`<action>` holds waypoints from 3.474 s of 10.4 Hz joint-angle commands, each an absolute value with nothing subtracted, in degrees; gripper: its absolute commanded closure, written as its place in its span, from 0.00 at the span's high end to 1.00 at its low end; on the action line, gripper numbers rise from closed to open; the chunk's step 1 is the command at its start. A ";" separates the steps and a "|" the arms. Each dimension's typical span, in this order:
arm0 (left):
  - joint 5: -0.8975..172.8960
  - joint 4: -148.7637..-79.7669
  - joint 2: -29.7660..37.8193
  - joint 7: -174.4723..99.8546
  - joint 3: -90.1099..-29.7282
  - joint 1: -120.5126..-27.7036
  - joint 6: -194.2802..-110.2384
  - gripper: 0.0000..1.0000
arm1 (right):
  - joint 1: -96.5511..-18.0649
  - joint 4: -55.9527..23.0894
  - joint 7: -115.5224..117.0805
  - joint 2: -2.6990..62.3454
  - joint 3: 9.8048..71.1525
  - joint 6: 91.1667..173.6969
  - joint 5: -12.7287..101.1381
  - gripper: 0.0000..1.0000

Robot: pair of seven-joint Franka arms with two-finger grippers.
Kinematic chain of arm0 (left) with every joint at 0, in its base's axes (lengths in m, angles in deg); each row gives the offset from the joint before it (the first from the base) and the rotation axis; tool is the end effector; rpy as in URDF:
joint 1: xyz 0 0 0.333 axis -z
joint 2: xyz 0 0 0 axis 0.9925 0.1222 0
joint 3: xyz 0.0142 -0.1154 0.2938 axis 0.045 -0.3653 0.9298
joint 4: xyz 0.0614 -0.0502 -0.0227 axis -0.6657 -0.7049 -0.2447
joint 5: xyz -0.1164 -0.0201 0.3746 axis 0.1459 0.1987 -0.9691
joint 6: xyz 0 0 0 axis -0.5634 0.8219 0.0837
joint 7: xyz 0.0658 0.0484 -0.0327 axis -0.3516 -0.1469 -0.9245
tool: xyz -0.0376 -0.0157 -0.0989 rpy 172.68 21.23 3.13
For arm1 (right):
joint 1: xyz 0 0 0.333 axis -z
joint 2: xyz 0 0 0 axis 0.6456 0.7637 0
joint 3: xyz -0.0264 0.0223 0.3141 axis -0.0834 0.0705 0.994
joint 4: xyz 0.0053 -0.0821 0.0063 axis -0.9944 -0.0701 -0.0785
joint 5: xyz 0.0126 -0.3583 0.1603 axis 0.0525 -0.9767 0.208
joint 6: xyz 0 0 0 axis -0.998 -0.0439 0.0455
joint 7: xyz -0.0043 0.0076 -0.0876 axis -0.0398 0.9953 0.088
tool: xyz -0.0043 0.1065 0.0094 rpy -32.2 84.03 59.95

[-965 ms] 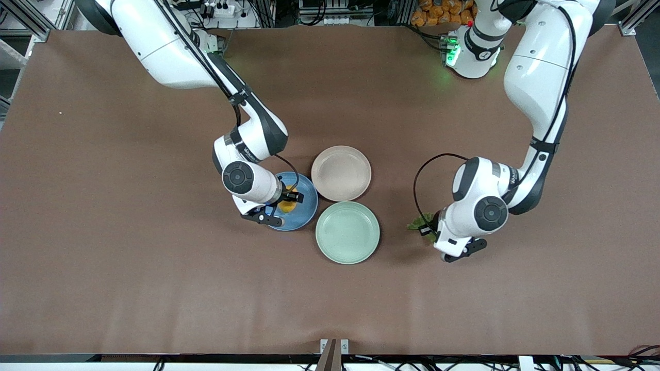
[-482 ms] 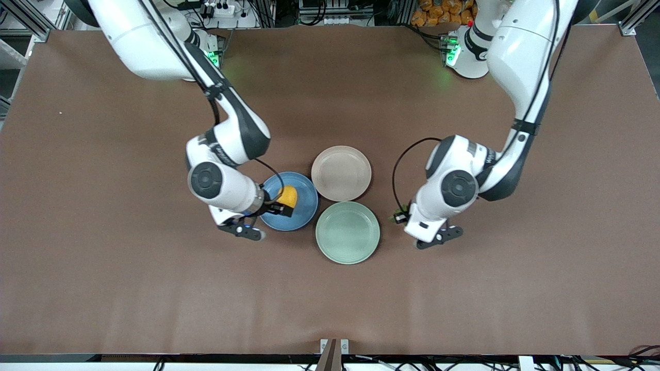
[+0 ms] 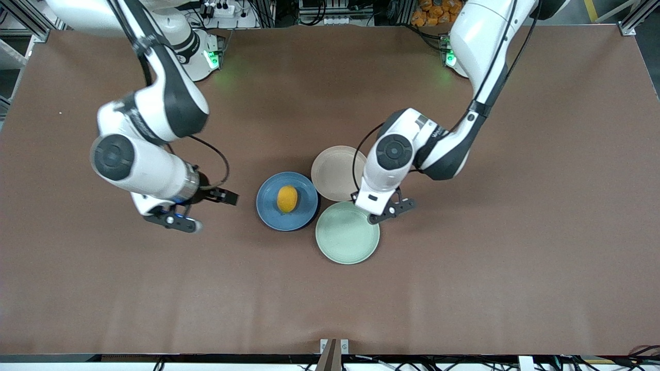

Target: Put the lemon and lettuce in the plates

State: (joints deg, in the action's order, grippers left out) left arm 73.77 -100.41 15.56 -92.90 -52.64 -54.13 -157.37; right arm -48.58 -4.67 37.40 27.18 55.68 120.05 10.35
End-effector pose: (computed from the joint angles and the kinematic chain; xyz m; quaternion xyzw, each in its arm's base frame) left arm 0.5617 -0.4356 0.2942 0.9799 0.1965 -0.0270 0.0202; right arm 0.6288 0.1956 0.4484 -0.9893 0.1283 0.0604 0.0341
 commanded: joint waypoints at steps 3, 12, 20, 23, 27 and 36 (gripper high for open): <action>73.23 -100.95 15.05 -104.66 -52.49 -48.28 -156.65 0.00 | -43.11 -5.22 27.10 14.90 54.20 111.13 9.20 1.00; 67.11 -100.60 6.39 -100.88 -50.31 -46.76 -149.82 1.00 | -43.28 2.17 11.87 11.19 45.40 96.18 6.92 1.00; 69.62 -100.68 -10.86 -63.18 -49.50 -67.22 -135.23 1.00 | -43.11 1.64 11.70 10.75 45.75 93.89 5.34 1.00; 70.76 -101.13 -16.13 -51.37 -48.89 -73.21 -129.69 1.00 | -43.11 0.68 11.44 9.79 45.84 93.28 5.34 1.00; 76.92 -102.08 -20.98 -43.60 -47.66 -79.64 -124.05 1.00 | -43.11 -0.46 11.44 8.83 45.75 92.49 5.25 1.00; 76.57 -107.45 -26.87 -42.90 -46.43 -79.39 -125.01 1.00 | -43.11 -1.78 11.35 8.29 46.19 96.00 4.37 1.00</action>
State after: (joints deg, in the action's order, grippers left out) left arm 75.64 -105.69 -25.08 -44.27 -47.28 -79.78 -124.17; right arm -43.32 0.04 11.96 9.89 45.66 94.93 5.66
